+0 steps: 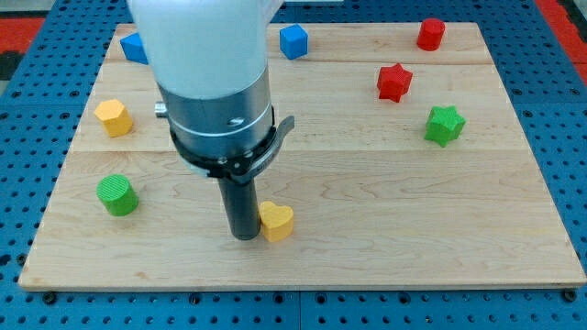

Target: Push the red star towards the bottom right corner of the board

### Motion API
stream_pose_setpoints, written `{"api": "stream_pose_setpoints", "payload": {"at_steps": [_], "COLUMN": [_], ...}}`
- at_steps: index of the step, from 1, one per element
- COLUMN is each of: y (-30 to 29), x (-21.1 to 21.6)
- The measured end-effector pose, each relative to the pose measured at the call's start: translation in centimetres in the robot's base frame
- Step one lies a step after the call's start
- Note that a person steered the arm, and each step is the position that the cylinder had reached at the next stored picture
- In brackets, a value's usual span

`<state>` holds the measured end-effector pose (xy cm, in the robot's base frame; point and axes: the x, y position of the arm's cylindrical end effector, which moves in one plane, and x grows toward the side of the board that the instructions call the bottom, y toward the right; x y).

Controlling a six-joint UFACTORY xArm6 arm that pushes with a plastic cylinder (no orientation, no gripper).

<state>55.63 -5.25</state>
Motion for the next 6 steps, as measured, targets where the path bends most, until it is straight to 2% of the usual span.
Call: {"api": "stream_pose_setpoints", "payload": {"at_steps": [1,2,4,6], "y": [0.0,-5.3,-6.6,-5.7], "x": [1.8,0.7,-4.2,-12.2]}}
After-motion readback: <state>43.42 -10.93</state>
